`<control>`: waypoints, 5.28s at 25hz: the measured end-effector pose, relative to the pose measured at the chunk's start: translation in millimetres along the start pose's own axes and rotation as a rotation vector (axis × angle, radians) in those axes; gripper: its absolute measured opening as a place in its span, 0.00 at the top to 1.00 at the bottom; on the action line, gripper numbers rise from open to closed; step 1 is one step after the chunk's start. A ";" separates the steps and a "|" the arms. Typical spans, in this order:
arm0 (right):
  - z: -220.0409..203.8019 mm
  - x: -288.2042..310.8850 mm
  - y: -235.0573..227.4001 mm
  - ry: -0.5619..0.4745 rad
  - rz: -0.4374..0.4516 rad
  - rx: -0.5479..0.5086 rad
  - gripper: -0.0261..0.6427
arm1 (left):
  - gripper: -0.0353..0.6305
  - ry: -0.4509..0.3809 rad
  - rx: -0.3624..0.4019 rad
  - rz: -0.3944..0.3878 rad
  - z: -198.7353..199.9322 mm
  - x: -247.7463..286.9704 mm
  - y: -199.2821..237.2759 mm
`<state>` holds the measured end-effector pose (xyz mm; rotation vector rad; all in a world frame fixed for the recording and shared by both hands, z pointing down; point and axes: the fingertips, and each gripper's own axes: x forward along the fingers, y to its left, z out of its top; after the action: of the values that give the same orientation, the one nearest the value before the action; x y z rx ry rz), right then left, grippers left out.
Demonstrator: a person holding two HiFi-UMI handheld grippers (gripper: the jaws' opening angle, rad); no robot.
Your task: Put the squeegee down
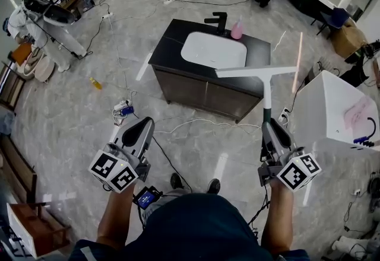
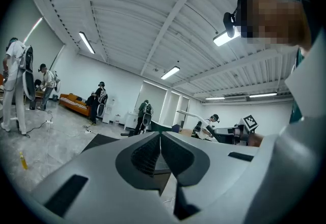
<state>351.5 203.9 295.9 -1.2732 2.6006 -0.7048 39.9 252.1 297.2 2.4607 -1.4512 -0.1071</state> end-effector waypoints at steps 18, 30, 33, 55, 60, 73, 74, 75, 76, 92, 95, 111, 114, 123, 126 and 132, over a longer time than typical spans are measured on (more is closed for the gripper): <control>-21.9 89.7 56.3 -0.040 -0.051 0.018 0.82 | 0.93 -0.008 -0.023 -0.057 18.1 -21.5 113.4; -12.9 130.1 24.3 -0.014 0.009 0.046 0.83 | 0.93 0.009 -0.027 -0.008 14.2 12.0 121.5; -4.2 142.0 6.5 -0.005 0.035 0.054 0.83 | 0.93 0.011 -0.018 0.019 17.0 28.4 117.6; 42.8 199.5 -116.2 0.054 0.188 0.107 0.83 | 0.93 0.022 0.019 0.167 19.8 146.3 76.0; 44.6 207.6 -130.5 0.065 0.200 0.118 0.83 | 0.93 0.026 0.028 0.178 23.6 158.2 68.5; 41.0 234.8 -114.5 0.051 0.159 0.105 0.83 | 0.93 0.027 0.013 0.142 29.8 158.5 113.7; 41.2 238.7 -110.4 0.045 0.149 0.102 0.83 | 0.93 0.026 0.011 0.131 32.2 158.6 121.8; 41.2 243.1 -106.2 0.038 0.137 0.098 0.83 | 0.93 0.025 0.009 0.118 34.8 158.6 130.6; 40.8 247.5 -102.1 0.031 0.125 0.096 0.83 | 0.93 0.025 0.007 0.106 37.1 158.6 140.0; 19.2 330.2 -12.5 -0.054 -0.012 0.077 0.83 | 0.93 0.020 0.004 0.004 81.4 117.9 297.0; 16.6 340.2 0.0 -0.061 -0.024 0.071 0.82 | 0.93 0.023 0.008 -0.015 86.4 113.0 311.2; 10.0 374.9 42.5 -0.065 -0.072 0.037 0.82 | 0.93 -0.028 -0.030 -0.075 102.0 100.2 366.0; 11.6 385.0 37.7 -0.060 -0.071 0.035 0.82 | 0.93 -0.033 -0.033 -0.077 103.1 111.1 373.1; 21.1 431.2 4.4 -0.024 -0.025 0.049 0.82 | 0.93 -0.031 -0.030 -0.024 108.5 147.0 389.2; 30.0 448.6 -12.7 -0.009 0.000 0.053 0.83 | 0.93 -0.036 -0.027 0.002 114.0 164.1 389.0; 43.2 485.2 -44.4 0.009 0.052 0.068 0.82 | 0.93 -0.038 -0.005 0.056 123.8 196.8 394.4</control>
<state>94.5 -212.1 308.7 -1.1815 2.5832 -0.7836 -222.3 -123.1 303.6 2.4242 -1.5316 -0.1465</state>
